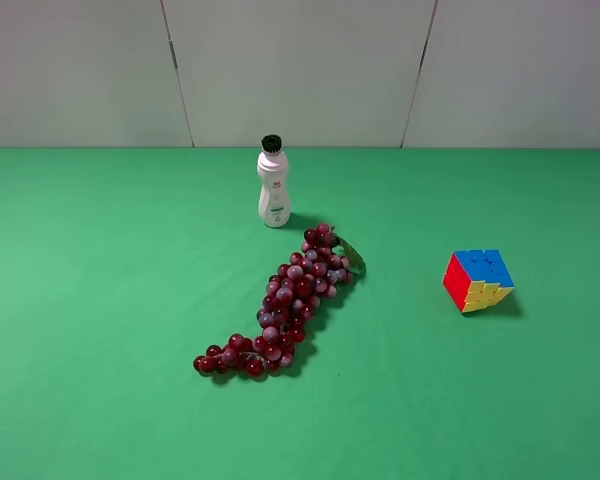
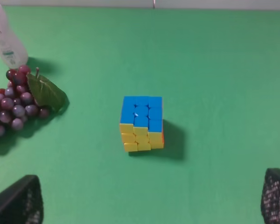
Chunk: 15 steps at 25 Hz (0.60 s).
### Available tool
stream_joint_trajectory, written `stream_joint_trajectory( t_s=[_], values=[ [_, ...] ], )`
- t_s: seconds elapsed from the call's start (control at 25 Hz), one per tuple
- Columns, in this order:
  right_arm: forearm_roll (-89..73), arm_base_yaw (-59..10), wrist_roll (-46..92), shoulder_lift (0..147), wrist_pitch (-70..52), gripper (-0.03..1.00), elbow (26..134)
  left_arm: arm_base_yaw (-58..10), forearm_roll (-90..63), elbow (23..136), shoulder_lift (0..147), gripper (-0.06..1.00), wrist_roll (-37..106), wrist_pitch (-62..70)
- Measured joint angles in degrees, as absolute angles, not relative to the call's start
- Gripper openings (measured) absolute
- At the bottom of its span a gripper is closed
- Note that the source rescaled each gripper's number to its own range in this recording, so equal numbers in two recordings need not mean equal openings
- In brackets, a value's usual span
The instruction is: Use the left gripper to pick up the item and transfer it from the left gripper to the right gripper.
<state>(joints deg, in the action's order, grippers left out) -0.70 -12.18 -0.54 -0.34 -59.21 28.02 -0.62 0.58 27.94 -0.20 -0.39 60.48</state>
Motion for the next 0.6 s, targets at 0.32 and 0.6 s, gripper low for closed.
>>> stream_joint_trajectory(
  t_s=[0.32,0.6],
  values=[
    [-0.84,-6.86,-0.54,-0.34,-59.15,1.00,28.02,-0.62,0.58,27.94,-0.20,0.76,-0.39,60.48],
    [-0.84,3.26,-0.54,-0.34,-59.09,1.00,28.02,-0.62,0.58,27.94,-0.20,0.76,-0.39,60.48]
  ],
)
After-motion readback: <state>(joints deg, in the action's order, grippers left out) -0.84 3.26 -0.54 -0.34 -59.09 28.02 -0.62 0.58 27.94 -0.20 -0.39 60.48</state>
